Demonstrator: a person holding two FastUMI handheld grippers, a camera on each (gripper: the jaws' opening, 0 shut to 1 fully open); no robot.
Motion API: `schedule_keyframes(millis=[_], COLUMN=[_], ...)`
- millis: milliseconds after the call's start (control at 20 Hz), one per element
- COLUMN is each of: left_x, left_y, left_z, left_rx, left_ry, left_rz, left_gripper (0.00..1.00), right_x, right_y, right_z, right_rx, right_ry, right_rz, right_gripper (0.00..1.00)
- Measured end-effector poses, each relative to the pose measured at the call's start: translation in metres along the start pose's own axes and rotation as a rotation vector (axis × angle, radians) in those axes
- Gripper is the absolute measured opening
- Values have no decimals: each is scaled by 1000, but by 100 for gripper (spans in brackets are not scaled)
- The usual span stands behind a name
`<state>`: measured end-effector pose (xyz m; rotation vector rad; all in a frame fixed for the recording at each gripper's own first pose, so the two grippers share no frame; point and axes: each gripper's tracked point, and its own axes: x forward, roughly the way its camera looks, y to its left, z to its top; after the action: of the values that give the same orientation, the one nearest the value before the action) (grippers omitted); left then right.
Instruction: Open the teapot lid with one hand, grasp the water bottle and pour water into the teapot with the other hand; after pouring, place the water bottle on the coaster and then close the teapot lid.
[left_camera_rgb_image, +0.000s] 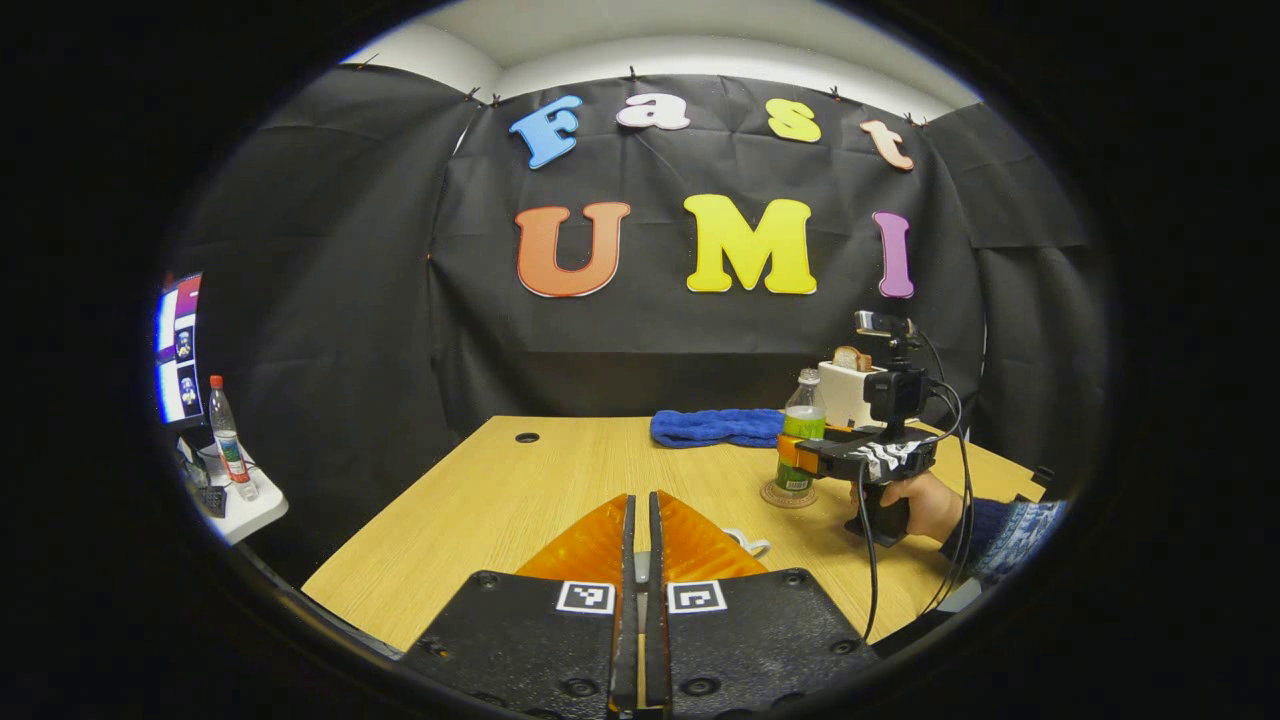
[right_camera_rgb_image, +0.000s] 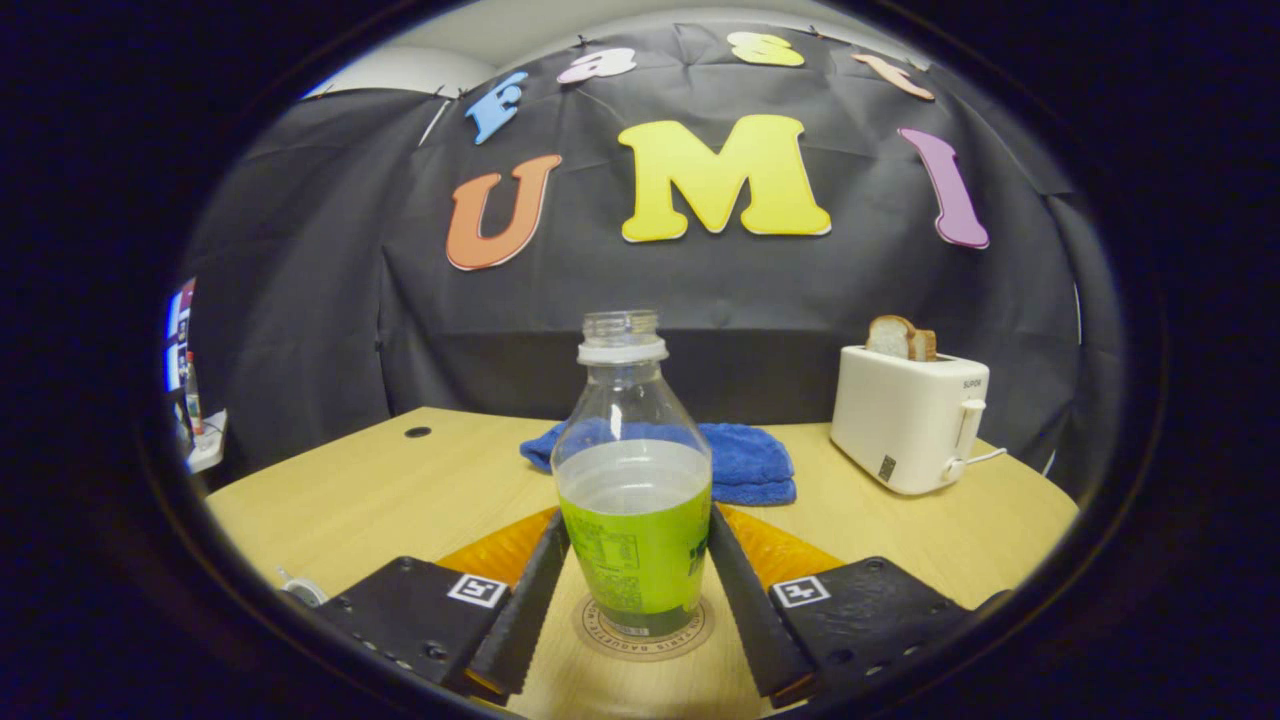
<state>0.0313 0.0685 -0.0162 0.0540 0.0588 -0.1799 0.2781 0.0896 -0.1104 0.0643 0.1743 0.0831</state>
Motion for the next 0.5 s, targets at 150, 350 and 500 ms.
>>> schedule_keyframes(millis=[150, 350, 500], left_x=[3, 10, 21], left_y=[-3, -29, -46], left_z=[5, 10, 2], left_rx=[0, -6, -24], left_ry=[-17, -57, -48], left_rz=[9, -47, -94], left_gripper=[5, 6, 5], right_x=[-15, -54, -94], right_y=[-7, -14, -36], right_z=[10, 27, 36], right_rx=[-32, -37, -46], right_ry=[-1, -32, -83], right_rz=[-52, -56, -76], right_gripper=[98, 98, 96])
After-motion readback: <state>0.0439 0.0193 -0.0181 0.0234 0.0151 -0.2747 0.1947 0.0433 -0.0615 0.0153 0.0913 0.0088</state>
